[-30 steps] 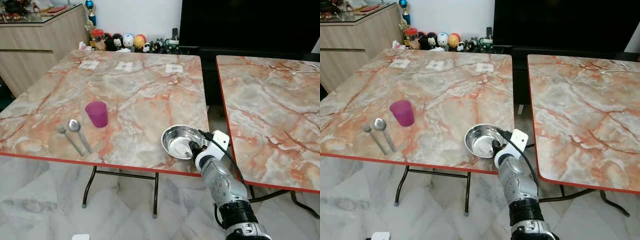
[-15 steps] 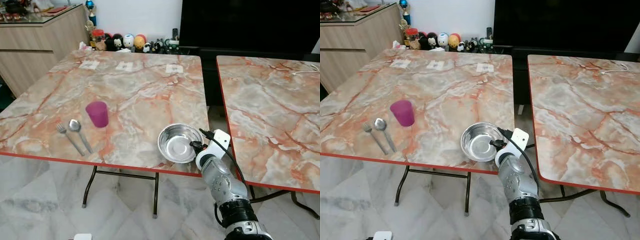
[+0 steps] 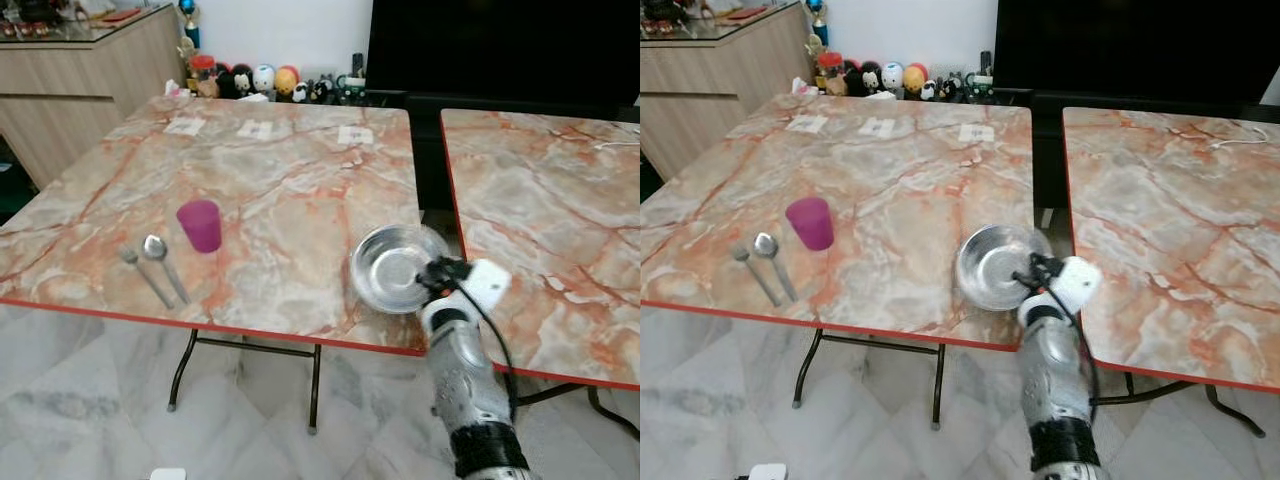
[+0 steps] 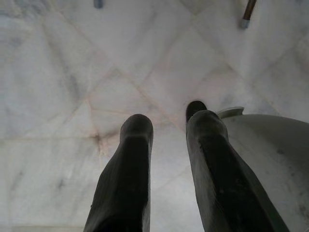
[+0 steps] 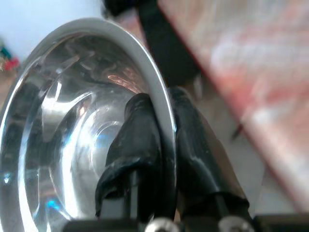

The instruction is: Setting the table

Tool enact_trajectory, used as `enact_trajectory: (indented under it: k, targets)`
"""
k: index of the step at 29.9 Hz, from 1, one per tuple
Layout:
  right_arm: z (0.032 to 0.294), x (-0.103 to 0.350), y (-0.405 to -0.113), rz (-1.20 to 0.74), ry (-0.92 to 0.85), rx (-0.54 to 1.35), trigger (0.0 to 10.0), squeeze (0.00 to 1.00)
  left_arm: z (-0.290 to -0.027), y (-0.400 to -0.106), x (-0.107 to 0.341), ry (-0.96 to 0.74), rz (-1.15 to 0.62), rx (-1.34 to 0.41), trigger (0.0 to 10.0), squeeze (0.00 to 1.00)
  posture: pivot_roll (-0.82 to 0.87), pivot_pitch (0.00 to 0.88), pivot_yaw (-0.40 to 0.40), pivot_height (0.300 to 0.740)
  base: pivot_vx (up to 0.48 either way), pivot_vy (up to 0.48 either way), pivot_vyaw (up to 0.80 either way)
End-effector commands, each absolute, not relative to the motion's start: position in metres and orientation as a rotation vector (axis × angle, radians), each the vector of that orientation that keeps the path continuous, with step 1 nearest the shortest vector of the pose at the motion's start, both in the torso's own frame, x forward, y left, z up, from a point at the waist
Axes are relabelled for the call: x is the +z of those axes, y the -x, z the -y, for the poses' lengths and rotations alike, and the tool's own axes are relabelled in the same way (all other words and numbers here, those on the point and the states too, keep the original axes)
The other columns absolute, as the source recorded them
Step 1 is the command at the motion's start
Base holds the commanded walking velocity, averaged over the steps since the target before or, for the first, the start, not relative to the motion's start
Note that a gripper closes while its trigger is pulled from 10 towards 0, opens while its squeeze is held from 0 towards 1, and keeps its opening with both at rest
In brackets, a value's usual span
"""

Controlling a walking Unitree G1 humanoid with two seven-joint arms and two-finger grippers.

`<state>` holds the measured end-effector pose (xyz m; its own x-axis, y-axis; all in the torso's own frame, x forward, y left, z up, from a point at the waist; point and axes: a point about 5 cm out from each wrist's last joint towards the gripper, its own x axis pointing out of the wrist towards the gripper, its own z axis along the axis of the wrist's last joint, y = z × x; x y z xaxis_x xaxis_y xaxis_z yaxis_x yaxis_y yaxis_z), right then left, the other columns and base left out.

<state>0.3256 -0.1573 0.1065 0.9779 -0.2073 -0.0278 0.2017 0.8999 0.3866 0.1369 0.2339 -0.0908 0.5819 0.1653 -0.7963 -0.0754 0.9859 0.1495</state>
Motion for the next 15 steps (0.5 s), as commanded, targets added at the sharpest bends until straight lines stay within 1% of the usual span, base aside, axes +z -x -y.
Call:
enact_trajectory:
  k: [1, 4, 7, 12, 15]
  targets:
    - [0.165, 0.11, -0.322, 0.051, -0.389, -0.247, 10.0, 0.0, -0.235, -0.132, -0.093, -0.121, -0.962, 0.139, 10.0, 0.0, 0.0, 0.002, -0.017, 0.74, 0.0, 0.0, 0.0]
    - [0.17, 0.11, -0.321, 0.06, -0.38, -0.249, 10.0, 0.0, -0.234, -0.132, -0.093, -0.116, -0.962, 0.139, 10.0, 0.0, -0.01, 0.003, -0.018, 0.74, 0.0, 0.0, 0.0]
    - [0.171, 0.113, -0.322, 0.071, -0.34, -0.234, 10.0, 0.0, -0.233, -0.132, -0.093, -0.155, -0.97, 0.11, 10.0, 0.0, -0.01, 0.0, -0.02, 0.74, 0.0, 0.0, 0.0]
    - [0.169, 0.123, -0.328, 0.107, -0.325, -0.221, 10.0, 0.0, -0.233, -0.132, -0.093, -0.15, -0.968, 0.116, 10.0, 0.0, -0.01, 0.0, -0.028, 0.74, 0.0, -0.442, 0.0]
    - [0.168, 0.123, -0.328, 0.126, -0.335, -0.214, 10.0, 0.0, -0.232, -0.133, -0.093, -0.152, -0.967, 0.111, 10.0, 0.0, -0.01, 0.0, -0.027, 0.74, 0.0, -0.465, -0.64]
